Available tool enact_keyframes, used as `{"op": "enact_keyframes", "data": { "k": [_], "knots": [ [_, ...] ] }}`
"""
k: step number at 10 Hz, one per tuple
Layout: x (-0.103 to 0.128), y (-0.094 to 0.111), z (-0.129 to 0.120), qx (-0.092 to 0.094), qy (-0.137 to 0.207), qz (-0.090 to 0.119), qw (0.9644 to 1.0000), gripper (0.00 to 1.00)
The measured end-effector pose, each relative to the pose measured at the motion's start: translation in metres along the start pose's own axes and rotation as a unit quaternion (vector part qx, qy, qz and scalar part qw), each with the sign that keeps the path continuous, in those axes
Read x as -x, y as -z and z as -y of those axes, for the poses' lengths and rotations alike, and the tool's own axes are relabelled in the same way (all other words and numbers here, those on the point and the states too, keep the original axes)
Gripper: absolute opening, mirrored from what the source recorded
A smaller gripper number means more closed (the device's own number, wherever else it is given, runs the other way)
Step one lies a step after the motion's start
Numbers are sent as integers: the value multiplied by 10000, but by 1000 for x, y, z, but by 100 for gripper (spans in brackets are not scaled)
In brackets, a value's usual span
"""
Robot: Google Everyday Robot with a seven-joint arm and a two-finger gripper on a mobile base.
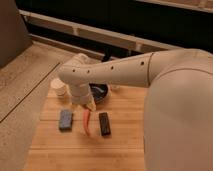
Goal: Place the white sponge in the ceramic bowl
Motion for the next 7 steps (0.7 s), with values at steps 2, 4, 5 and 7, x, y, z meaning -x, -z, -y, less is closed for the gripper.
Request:
{"op": "enact_keyframes", "data": {
  "k": [2, 4, 5, 7],
  "knots": [
    [0, 0, 0, 0, 0, 0, 10000, 65],
    [0, 0, 0, -1, 0, 0, 10000, 65],
    [0, 0, 0, -5, -1, 10, 10000, 65],
    [12, 7, -2, 8, 7, 171, 9999, 65]
  ]
}}
